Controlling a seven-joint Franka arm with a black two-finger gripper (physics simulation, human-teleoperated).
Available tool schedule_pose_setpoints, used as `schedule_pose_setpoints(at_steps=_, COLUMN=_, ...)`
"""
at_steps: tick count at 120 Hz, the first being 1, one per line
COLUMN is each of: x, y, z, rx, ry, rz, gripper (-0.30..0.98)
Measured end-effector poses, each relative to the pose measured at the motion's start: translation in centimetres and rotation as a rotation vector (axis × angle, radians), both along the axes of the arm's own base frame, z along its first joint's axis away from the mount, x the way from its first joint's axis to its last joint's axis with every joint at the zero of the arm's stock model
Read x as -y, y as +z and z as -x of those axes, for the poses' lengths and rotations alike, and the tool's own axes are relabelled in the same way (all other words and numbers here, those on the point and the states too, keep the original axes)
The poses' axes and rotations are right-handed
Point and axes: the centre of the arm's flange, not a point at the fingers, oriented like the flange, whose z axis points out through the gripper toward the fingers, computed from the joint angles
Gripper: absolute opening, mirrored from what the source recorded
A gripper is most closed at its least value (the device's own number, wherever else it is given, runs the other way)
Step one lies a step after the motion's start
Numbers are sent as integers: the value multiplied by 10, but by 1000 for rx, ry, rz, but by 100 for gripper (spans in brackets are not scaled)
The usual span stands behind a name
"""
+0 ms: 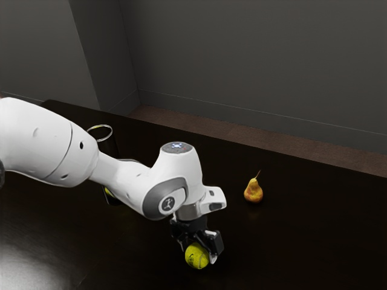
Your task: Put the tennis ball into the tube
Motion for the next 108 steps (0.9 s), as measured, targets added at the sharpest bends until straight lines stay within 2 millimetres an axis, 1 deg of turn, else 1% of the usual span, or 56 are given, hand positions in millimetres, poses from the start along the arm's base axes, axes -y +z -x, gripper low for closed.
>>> schedule_pose_setpoints(at_steps=36, x=-1, y=-7, z=2, rx=2, ry=33, rz=20, gripper=69)
schedule_pose_setpoints(at_steps=44, x=-1, y=-7, z=2, rx=2, ry=35, rz=22, gripper=64)
schedule_pose_setpoints(at_steps=63, x=-1, y=-6, z=1, rx=8, ry=32, rz=24, gripper=46)
schedule_pose_setpoints(at_steps=108, x=-2, y=4, z=-6, rx=45, ry=8, rz=-6, gripper=28)
